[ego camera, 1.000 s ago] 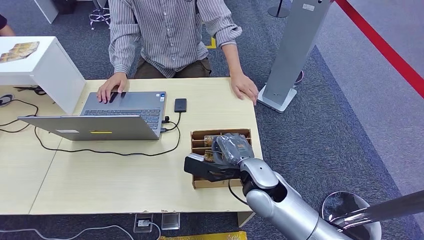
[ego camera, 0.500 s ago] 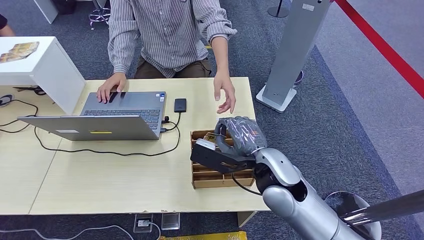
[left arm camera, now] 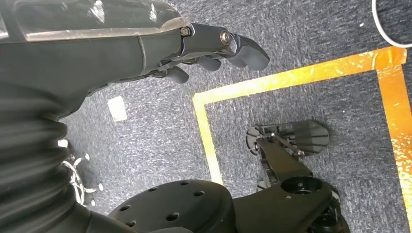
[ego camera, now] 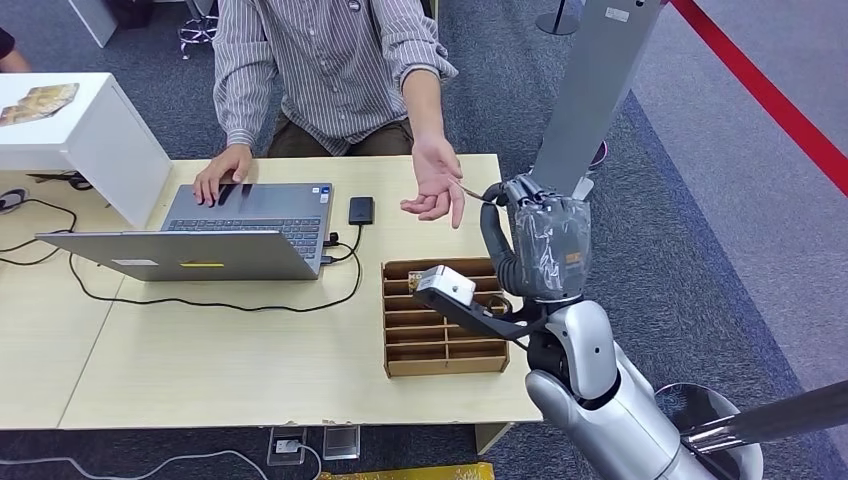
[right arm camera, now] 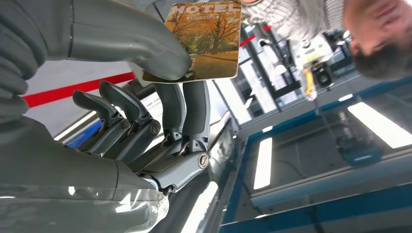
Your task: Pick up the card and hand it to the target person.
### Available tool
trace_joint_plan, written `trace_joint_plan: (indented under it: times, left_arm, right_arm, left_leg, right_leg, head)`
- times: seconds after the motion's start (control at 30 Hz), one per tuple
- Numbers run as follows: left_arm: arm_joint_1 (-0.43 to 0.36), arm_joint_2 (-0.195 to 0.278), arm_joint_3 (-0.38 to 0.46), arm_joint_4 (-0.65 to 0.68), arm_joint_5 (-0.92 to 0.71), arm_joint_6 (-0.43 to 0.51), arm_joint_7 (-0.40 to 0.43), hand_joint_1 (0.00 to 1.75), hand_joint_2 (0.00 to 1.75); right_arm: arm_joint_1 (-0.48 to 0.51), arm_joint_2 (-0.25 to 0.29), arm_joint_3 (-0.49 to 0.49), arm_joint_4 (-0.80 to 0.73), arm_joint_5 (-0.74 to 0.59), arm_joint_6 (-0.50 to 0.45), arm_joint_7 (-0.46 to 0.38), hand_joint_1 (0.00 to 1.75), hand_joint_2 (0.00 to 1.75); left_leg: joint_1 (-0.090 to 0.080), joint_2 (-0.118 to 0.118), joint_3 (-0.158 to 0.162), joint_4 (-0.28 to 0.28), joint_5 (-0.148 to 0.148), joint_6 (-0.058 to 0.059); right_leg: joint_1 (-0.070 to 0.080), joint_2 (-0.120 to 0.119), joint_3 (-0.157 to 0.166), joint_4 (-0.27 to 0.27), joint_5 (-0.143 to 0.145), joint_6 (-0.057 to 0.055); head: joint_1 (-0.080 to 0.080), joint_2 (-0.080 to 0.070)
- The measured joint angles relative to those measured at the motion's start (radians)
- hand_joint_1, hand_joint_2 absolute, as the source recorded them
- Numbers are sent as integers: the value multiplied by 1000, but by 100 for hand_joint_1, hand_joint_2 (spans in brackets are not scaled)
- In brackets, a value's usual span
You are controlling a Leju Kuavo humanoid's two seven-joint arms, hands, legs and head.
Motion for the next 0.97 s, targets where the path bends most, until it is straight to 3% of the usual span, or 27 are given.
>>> trace_joint_plan:
  times: [0.2, 0.33, 0.37, 0.5, 0.97]
  left_arm:
    - [0, -1, 0, 0, -6, 2, -1, 0, 175]
    - [-2, -2, 0, 0, -11, 2, -1, 0, 175]
    - [-3, -3, 0, 0, -14, 3, 1, 0, 175]
    - [-6, -4, -2, 0, -26, 5, 9, 0, 0]
    - [-6, -4, -2, 0, -15, 24, 7, 0, 0]
  right_arm:
    - [14, 17, -29, 40, -15, -21, -17, 175, 175]
    - [16, 25, -41, 60, -25, -25, -24, 0, 175]
    - [16, 26, -42, 65, -29, -25, -26, 0, 175]
    - [16, 36, -49, 83, -41, -24, -30, 0, 175]
    - [15, 47, -50, 125, -85, -31, -40, 0, 175]
  left_leg:
    - [0, 0, 0, 0, 0, 0]
    - [0, 0, 0, 0, 0, 0]
    - [0, 0, 0, 0, 0, 0]
    - [0, 0, 0, 0, 0, 0]
    - [0, 0, 0, 0, 0, 0]
  right_leg:
    - [0, 0, 0, 0, 0, 0]
    - [0, 0, 0, 0, 0, 0]
    - [0, 0, 0, 0, 0, 0]
    - [0, 0, 0, 0, 0, 0]
    - [0, 0, 0, 0, 0, 0]
  head:
    - [-1, 0]
    - [0, 0]
    - [0, 0]
    - [0, 0]
    - [0, 0]
